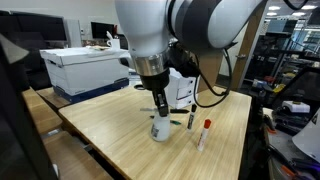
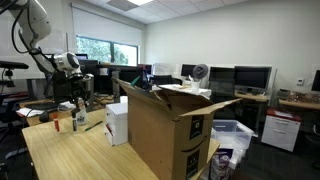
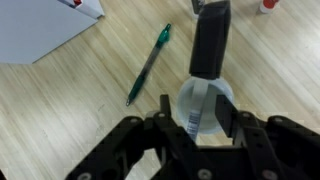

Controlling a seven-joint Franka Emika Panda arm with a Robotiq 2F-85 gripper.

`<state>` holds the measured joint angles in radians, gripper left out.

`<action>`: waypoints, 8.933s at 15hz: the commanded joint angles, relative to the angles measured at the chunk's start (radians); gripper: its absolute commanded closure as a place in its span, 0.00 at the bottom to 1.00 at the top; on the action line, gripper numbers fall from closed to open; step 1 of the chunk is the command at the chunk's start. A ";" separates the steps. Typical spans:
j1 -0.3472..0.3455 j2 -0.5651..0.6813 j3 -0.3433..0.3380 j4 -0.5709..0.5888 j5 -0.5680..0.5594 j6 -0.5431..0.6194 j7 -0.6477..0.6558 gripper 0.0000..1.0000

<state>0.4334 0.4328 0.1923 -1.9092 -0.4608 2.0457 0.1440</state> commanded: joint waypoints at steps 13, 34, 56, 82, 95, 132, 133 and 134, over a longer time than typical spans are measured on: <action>-0.082 -0.144 0.023 -0.054 0.163 -0.004 -0.055 0.00; -0.156 -0.577 0.044 -0.761 0.700 0.545 -0.377 0.00; -0.190 -0.527 0.127 -0.799 0.108 0.788 0.283 0.00; -0.184 -0.332 0.042 -0.670 -0.114 0.848 0.441 0.00; -0.166 -0.331 0.022 -0.659 -0.144 0.829 0.471 0.48; -0.098 -0.413 0.099 -0.461 -0.001 0.206 0.237 0.95; -0.099 -0.412 0.104 -0.446 0.025 0.165 0.198 0.95; -0.100 -0.409 0.107 -0.431 0.046 0.126 0.162 0.95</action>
<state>0.3338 0.0426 0.2873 -2.3673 -0.4863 2.2791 0.4278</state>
